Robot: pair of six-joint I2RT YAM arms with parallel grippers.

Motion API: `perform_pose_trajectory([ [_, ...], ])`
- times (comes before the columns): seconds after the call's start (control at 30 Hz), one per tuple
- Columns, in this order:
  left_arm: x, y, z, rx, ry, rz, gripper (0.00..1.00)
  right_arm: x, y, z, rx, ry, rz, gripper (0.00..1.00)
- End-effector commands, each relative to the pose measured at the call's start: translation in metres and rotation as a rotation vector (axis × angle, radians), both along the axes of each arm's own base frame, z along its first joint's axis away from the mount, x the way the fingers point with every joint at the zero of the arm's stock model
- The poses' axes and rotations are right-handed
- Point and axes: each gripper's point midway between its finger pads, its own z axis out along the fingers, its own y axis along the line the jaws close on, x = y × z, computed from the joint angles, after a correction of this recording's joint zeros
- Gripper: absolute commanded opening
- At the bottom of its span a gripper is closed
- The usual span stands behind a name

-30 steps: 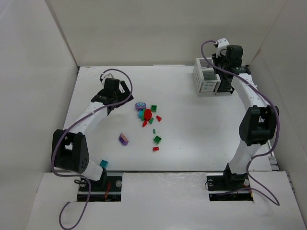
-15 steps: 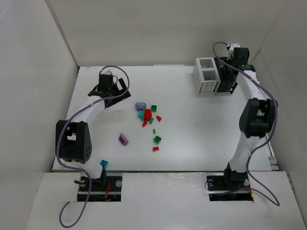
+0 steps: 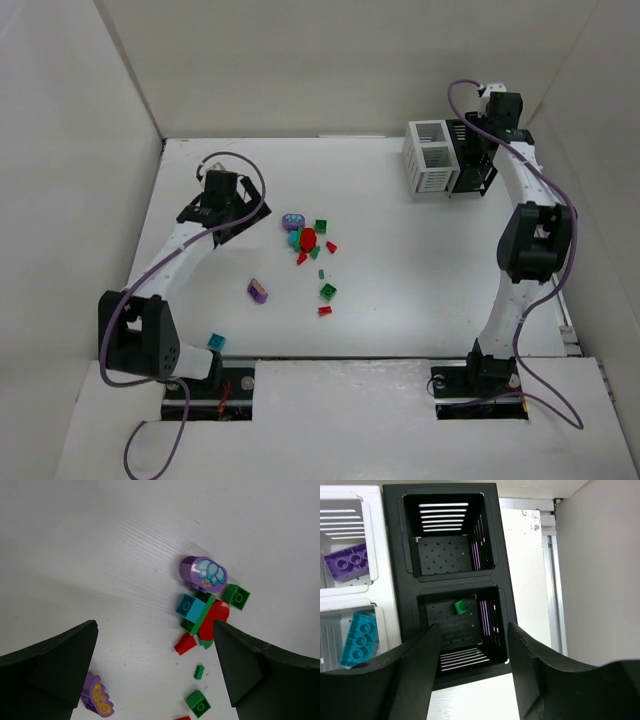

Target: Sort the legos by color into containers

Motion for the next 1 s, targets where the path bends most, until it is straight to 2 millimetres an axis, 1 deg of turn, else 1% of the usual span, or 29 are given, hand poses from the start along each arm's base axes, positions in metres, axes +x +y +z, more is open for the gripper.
perform_pose_trajectory([
  [0.0,-0.024,0.003,0.008,0.005,0.010,0.073,1.00,0.012,0.004,0.038,0.012,-0.100,0.009,0.61],
  [0.07,-0.035,0.004,0.004,-0.014,0.032,0.101,1.00,0.007,0.016,0.043,0.066,-0.111,0.053,0.65],
  [0.1,-0.042,0.001,0.007,-0.028,0.024,0.104,1.00,-0.002,0.024,0.060,0.096,-0.143,0.075,0.68],
  [0.13,-0.052,0.003,-0.002,-0.042,0.056,0.131,1.00,-0.003,0.035,0.071,0.120,-0.183,0.104,0.70],
  [0.17,-0.059,0.000,-0.005,-0.053,0.065,0.135,1.00,-0.010,0.055,0.059,0.159,-0.162,0.161,0.73],
  [0.2,-0.064,0.001,0.000,-0.071,0.050,0.150,1.00,-0.015,0.066,0.062,0.170,-0.174,0.194,0.75],
  [0.23,-0.074,-0.001,-0.005,-0.073,0.073,0.149,1.00,-0.024,0.075,0.080,0.173,-0.219,0.208,0.76],
  [0.27,-0.078,-0.004,-0.002,-0.086,0.069,0.163,1.00,-0.031,0.085,0.077,0.181,-0.209,0.232,0.76],
  [0.3,-0.084,-0.005,-0.004,-0.089,0.077,0.161,1.00,-0.039,0.105,0.063,0.189,-0.177,0.265,0.78],
  [0.33,-0.086,-0.011,0.004,-0.098,0.051,0.137,1.00,-0.048,0.115,0.068,0.190,-0.182,0.286,0.79],
  [0.37,-0.092,-0.012,-0.005,-0.082,0.071,0.128,1.00,-0.055,0.128,0.064,0.198,-0.171,0.317,0.79],
  [0.4,-0.091,-0.017,0.000,-0.098,0.050,0.122,1.00,-0.067,0.156,0.047,0.198,-0.126,0.374,0.81],
  [0.43,-0.095,-0.019,-0.006,-0.093,0.063,0.110,1.00,-0.077,0.171,0.041,0.201,-0.101,0.405,0.81],
  [0.47,-0.097,-0.024,-0.009,-0.086,0.075,0.102,1.00,-0.087,0.183,0.043,0.177,-0.104,0.423,0.81],
  [0.5,-0.102,-0.023,-0.021,-0.072,0.106,0.104,1.00,-0.094,0.190,0.038,0.141,-0.092,0.420,0.81],
  [0.53,-0.108,-0.025,-0.029,-0.072,0.138,0.111,0.99,-0.110,0.214,0.024,0.126,-0.056,0.459,0.81],
  [0.57,-0.112,-0.026,-0.037,-0.068,0.162,0.115,0.99,-0.119,0.219,0.029,0.117,-0.070,0.450,0.81],
  [0.6,-0.124,-0.020,-0.057,-0.043,0.218,0.137,0.98,-0.121,0.219,0.031,0.098,-0.084,0.410,0.81],
  [0.63,-0.131,-0.017,-0.065,-0.041,0.241,0.153,0.98,-0.126,0.233,0.027,0.109,-0.074,0.432,0.81],
  [0.67,-0.137,-0.018,-0.072,-0.056,0.268,0.161,0.95,-0.129,0.237,0.032,0.125,-0.084,0.434,0.81],
  [0.7,-0.144,-0.018,-0.078,-0.072,0.299,0.192,0.95,-0.131,0.241,0.035,0.145,-0.080,0.443,0.81],
  [0.73,-0.152,-0.015,-0.087,-0.072,0.321,0.213,0.95,-0.136,0.253,0.032,0.179,-0.061,0.489,0.81],
  [0.77,-0.157,-0.016,-0.090,-0.075,0.328,0.217,0.95,-0.139,0.260,0.032,0.189,-0.058,0.514,0.81],
  [0.8,-0.159,-0.017,-0.090,-0.095,0.322,0.220,0.94,-0.140,0.262,0.032,0.194,-0.056,0.522,0.81],
  [0.83,-0.157,-0.018,-0.092,-0.111,0.312,0.232,0.94,-0.141,0.267,0.030,0.205,-0.059,0.525,0.81],
  [0.87,-0.157,-0.015,-0.093,-0.105,0.304,0.248,0.94,-0.140,0.269,0.023,0.209,-0.041,0.532,0.81],
  [0.9,-0.157,-0.015,-0.093,-0.105,0.304,0.248,0.92,-0.138,0.270,0.028,0.210,-0.051,0.533,0.81],
  [0.93,-0.152,-0.016,-0.092,-0.107,0.295,0.259,0.92,-0.136,0.271,0.021,0.207,-0.030,0.531,0.81],
  [0.97,-0.149,-0.015,-0.090,-0.099,0.287,0.265,0.87,-0.136,0.271,0.018,0.205,-0.016,0.530,0.81],
])
